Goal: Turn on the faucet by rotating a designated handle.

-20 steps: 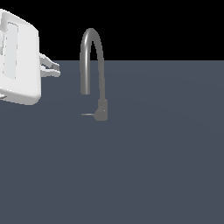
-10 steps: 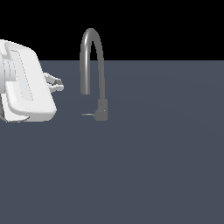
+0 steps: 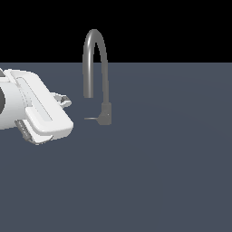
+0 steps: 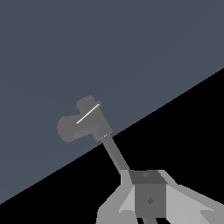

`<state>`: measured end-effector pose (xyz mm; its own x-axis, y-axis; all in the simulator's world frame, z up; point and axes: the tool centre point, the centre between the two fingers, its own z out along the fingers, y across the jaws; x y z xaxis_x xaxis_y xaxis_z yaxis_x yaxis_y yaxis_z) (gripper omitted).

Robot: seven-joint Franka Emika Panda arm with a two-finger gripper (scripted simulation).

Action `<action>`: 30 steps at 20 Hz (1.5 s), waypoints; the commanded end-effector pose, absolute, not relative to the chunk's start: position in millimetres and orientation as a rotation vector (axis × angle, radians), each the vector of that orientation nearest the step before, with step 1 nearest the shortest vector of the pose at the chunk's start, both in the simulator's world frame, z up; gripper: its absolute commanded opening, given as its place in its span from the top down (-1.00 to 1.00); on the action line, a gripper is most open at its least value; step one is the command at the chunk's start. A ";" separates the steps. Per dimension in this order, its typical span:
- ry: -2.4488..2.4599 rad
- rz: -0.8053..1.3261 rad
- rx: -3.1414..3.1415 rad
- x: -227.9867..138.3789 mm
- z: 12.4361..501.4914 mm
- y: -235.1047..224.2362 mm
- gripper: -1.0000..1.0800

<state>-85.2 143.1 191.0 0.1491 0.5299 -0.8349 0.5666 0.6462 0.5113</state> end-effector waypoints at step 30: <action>1.570 -0.074 0.221 -51.5 85.1 100.3 1.00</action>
<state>-53.4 102.7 88.6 0.0042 0.1134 -0.9935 0.2047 0.9724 0.1118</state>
